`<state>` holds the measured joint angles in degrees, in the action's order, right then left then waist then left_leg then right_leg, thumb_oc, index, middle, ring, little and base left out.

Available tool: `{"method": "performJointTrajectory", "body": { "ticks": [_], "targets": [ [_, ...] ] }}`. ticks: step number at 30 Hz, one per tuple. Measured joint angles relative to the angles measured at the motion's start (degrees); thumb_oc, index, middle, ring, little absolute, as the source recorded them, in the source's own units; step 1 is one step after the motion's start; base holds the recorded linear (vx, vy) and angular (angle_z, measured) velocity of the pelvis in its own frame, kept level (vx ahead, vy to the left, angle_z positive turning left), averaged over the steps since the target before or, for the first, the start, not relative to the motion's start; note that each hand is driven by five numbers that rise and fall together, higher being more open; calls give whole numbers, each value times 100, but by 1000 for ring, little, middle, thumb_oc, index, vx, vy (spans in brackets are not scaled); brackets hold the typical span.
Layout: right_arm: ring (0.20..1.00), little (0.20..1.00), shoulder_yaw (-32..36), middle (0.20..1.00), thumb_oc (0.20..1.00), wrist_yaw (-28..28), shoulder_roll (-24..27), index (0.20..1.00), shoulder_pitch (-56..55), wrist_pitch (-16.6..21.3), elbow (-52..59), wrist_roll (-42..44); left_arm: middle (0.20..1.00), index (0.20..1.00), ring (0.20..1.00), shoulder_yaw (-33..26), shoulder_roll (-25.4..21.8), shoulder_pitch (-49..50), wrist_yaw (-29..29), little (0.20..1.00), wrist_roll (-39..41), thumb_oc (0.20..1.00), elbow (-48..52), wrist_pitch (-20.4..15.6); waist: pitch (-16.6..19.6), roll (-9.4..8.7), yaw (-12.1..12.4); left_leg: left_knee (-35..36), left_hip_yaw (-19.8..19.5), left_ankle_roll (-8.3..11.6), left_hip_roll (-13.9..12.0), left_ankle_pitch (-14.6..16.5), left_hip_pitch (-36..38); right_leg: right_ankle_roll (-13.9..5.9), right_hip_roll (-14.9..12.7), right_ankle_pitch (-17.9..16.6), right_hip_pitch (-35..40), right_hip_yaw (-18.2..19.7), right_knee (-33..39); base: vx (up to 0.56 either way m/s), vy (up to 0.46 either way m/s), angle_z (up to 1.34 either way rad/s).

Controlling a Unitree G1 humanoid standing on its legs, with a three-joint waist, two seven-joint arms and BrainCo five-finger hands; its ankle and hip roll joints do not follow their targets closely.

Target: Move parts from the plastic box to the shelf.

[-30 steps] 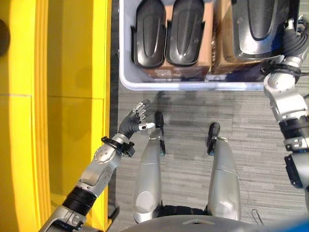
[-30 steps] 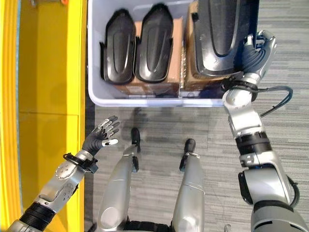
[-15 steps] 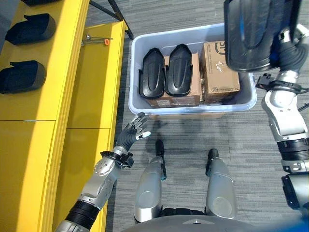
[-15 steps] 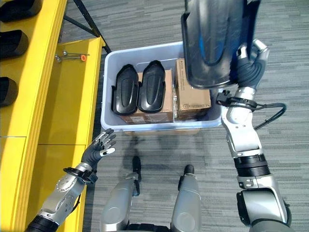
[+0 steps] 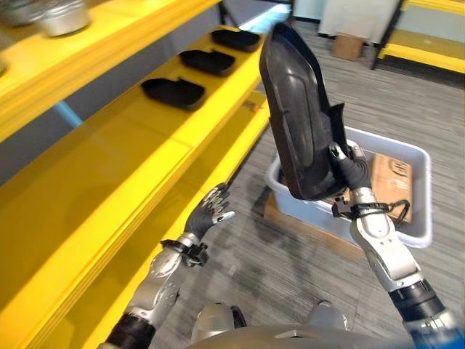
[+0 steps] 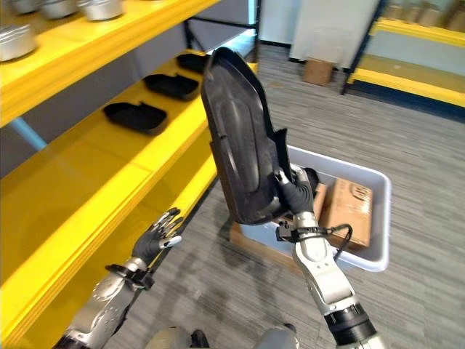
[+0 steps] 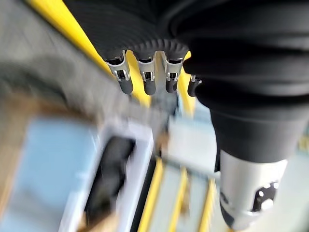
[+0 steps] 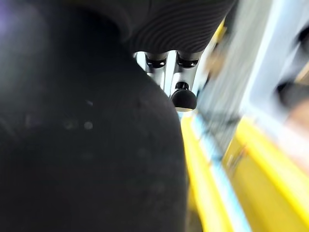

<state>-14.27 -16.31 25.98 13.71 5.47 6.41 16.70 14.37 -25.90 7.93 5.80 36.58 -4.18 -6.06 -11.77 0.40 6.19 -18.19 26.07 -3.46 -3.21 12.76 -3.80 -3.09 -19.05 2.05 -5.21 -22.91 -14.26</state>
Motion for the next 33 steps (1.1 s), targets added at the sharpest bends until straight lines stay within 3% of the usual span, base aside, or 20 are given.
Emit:
{"method": "performJointTrajectory", "body": {
  "ticks": [4,8,11,12,15,16,17,18,19,21,24,25,29,31,33],
  "targets": [
    [200,200,-276,200,200,154,-202,200,633,-18,-318,-1,1000,1000,1000,-157,21,258,12,1000,245,1000,9,37,-213,183,240,-110,-204,-65,153,-62,-125,19,-7,-628,246,-97,482,-86,210,32],
    [200,200,-320,200,200,315,-236,200,677,-85,-353,-3,1000,1000,1000,-158,-44,9,54,1000,267,1000,83,38,-502,-143,418,4,-280,-207,320,-143,-152,-166,-130,-800,336,-141,663,-39,147,11],
    [200,200,-308,200,200,276,-249,200,654,-151,-353,-2,1000,1000,1000,-138,-49,-258,105,1000,239,1000,75,47,-582,-272,384,39,-535,-258,404,-169,-350,-306,-115,-894,398,-11,913,-2,54,36],
    [200,200,-299,200,200,234,-245,200,617,-166,-352,-2,1000,1000,1000,-109,-48,-382,190,1000,227,1000,69,71,-589,-284,296,90,-702,-388,465,-278,-422,-323,-97,-908,474,201,993,22,34,79],
    [200,200,-251,200,200,126,-265,200,462,-191,-322,0,1000,1000,1000,-71,16,-563,419,1000,197,1000,70,95,-593,-271,165,350,-1285,-395,667,-506,-476,-343,-44,-862,463,807,832,108,19,97],
    [200,200,-211,200,200,44,-254,200,230,-192,-317,5,1000,1000,1000,52,0,-641,515,1000,115,1000,63,134,-612,-201,-74,516,-1789,-460,694,-690,-474,-497,248,-410,462,1564,490,86,44,170],
    [200,200,-203,200,200,-2,-235,200,51,-214,-313,7,1000,1000,1000,157,-52,-694,564,1000,39,1000,63,179,-613,-209,-140,737,-1948,-405,661,-829,-408,-543,520,-196,398,2006,249,80,32,166],
    [200,200,-206,200,200,29,-237,200,-108,-319,-305,23,1000,1000,1000,183,-64,-628,588,1000,-1,1000,72,253,-589,-255,-126,1095,-2025,-366,650,-1085,-253,-598,810,-13,242,2275,-14,60,11,90],
    [200,200,-225,200,200,78,-233,200,-177,-394,-269,23,1000,1000,1000,177,-70,-527,587,1000,-3,1000,83,301,-579,-273,-84,1342,-2025,-331,663,-1210,-109,-592,968,77,147,2252,-92,57,-17,31],
    [200,200,-241,200,200,183,-234,200,-263,-515,-121,83,1000,1000,1000,129,-56,-285,577,1000,-12,1000,185,385,-575,-271,-53,1641,-2020,-280,670,-1350,89,-368,1171,241,-23,2088,-202,62,-84,-7],
    [200,200,-242,200,200,281,-218,200,-322,-539,-54,124,1000,1000,1000,277,-20,-202,558,1000,-16,1000,285,489,-558,-268,-264,1600,-2235,-192,711,-1425,61,-91,1475,413,-10,2396,-2,14,-246,46],
    [200,200,-231,200,200,226,-180,200,-473,-529,-122,127,1000,1000,1000,423,73,-425,607,1000,-22,1000,147,563,-482,-166,-622,1483,-2846,-67,673,-1589,-149,86,1925,527,129,3172,149,-79,-263,150],
    [200,200,-361,200,200,349,14,200,-260,-541,-622,172,1000,1000,1000,447,62,-492,762,1000,48,1000,178,584,-427,15,-456,1698,-3160,262,417,-1888,-338,420,2241,490,-59,2835,174,-104,-193,61],
    [200,200,-389,200,200,479,20,200,-226,-542,-629,163,1000,1000,1000,414,96,-421,767,1000,107,1000,177,636,-434,110,-332,1773,-3254,397,305,-1925,-342,543,2383,557,-136,2699,-15,-45,-189,24],
    [200,200,-389,200,200,478,129,200,-233,-537,-628,37,1000,1000,1000,354,204,-483,852,1000,101,1000,172,720,-418,160,-381,1841,-3249,405,171,-1789,-429,759,2402,577,-114,2244,-39,-28,-168,83]
  ]
}}
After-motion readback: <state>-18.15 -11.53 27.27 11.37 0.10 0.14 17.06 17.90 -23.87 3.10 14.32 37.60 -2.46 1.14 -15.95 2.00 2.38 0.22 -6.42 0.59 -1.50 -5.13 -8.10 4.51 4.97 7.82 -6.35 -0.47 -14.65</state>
